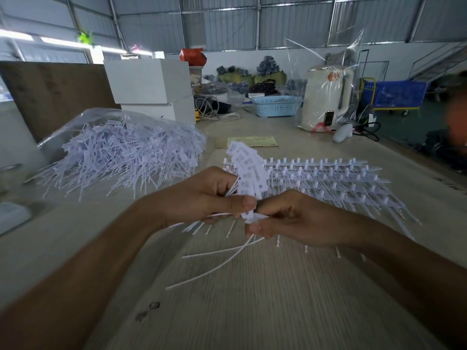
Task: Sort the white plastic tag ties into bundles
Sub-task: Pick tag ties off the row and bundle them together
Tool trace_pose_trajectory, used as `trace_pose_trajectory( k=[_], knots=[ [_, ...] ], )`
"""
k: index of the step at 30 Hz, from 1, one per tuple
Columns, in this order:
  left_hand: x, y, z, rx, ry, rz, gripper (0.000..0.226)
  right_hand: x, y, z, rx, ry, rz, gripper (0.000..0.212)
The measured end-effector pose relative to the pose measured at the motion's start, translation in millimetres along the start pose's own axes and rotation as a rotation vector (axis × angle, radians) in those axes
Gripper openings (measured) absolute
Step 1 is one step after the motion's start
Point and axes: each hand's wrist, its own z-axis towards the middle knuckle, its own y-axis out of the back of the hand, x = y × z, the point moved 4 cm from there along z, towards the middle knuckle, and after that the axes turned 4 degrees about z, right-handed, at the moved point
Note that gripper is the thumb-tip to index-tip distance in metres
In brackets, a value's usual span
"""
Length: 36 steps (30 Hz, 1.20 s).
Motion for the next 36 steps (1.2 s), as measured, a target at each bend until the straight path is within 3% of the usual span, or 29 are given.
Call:
trace_pose_trajectory(
  k=[3,6,13,21,28,31,36],
  knots=[
    [-0.2,0.1,0.6,-0.019,0.001,-0.019,0.035,-0.1,-1.4,-1.7,-0.016,0.011,0.002,0.016],
    [2.7,1.7,3.4,-0.094,0.008,-0.063,0.039,-2.0,3.4,0.5,-0.136,0.014,0.020,0.018],
    [9.8,12.2,10.7,-0.436,0.064,-0.067,0.035,-9.8,5.6,1.2,-0.218,-0.057,0.126,0.021],
    [2.6,-3.7,13.9,-0.364,-0.085,0.072,0.035,-12.7,2.1,4.2,-0.329,0.004,0.158,0.011],
    [3.6,1.3,13.1,-0.520,-0.050,0.130,0.043,-14.6,-0.5,5.8,-0.378,-0.034,0.234,0.019],
    [3.1,1.5,13.5,-0.536,-0.038,0.183,0.034,-10.2,1.8,4.8,-0.440,-0.007,-0.022,0.020],
    [0.6,0.5,13.9,-0.576,-0.037,0.251,0.054,-0.1,-1.3,2.0,-0.585,0.107,-0.360,0.043]
  ],
)
